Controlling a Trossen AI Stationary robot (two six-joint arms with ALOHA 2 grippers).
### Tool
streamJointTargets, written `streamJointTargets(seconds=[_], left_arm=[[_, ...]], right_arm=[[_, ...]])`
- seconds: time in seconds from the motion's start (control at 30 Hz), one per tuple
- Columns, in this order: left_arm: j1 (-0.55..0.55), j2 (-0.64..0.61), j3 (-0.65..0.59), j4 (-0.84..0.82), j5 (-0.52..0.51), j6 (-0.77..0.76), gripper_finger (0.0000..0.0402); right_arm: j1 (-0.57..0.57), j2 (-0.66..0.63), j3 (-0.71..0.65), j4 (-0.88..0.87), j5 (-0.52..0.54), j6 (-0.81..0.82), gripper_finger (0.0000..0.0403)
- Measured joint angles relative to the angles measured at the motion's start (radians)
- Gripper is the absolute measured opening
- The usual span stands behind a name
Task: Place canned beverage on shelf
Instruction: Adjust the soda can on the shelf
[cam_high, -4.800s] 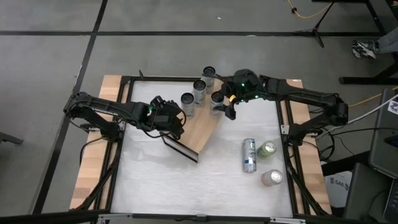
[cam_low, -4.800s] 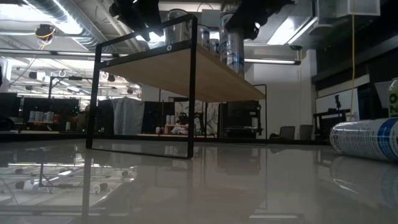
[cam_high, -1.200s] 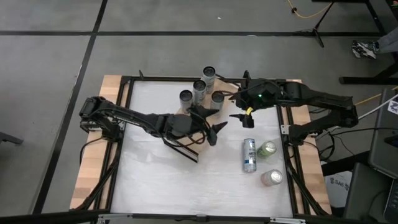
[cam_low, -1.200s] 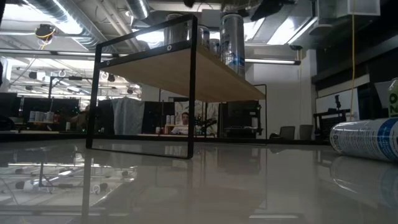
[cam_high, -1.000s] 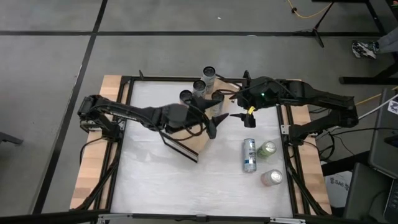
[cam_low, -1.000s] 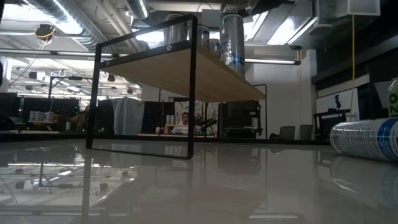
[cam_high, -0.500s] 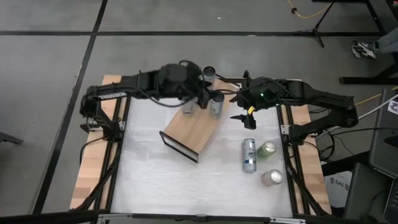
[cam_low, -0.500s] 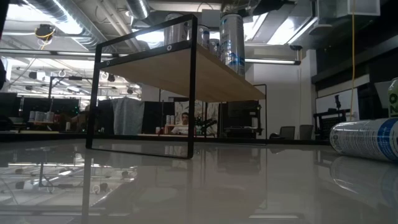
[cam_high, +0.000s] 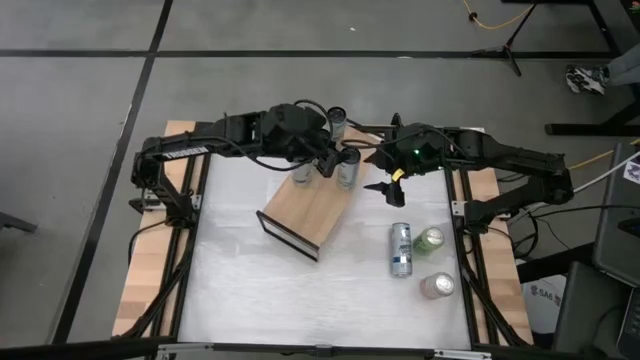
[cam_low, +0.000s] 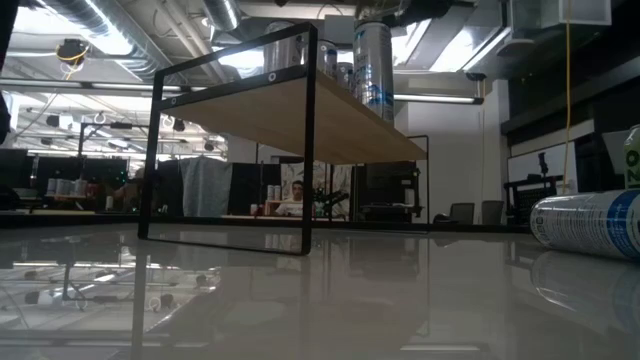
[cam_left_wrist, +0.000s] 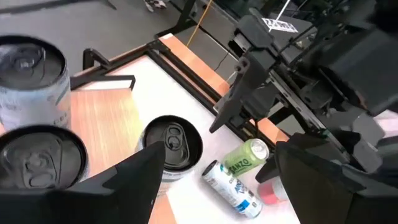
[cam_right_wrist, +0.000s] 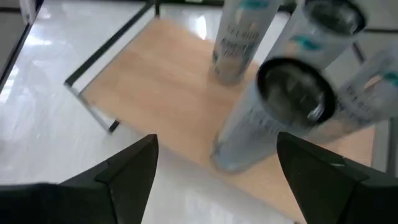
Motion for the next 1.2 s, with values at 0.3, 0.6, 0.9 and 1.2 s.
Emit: streamJointTargets(seconds=[0.3,0.6,0.9,1.2], left_arm=[[0.000,-0.057,0.000,-0.001,-0.013,0.123,0.0299],[0.000,-0.133,0.000,-0.016,-0.041,0.184,0.0299],[0.000,-0.140,0.000,-0.027,-0.044,0.185,0.0299],[0.000,-0.137,0.000,-0.067,-0.044,0.185,0.0299]], right_arm=[[-0.001,0.002,0.000,0.177,0.105,0.000,0.0319],[-0.002,0.033,0.001,0.227,0.202,0.028,0.0319],[-0.001,0.087,0.001,0.225,0.216,0.060,0.0319],[-0.001,0.113,0.001,0.220,0.290,0.061,0.0319]])
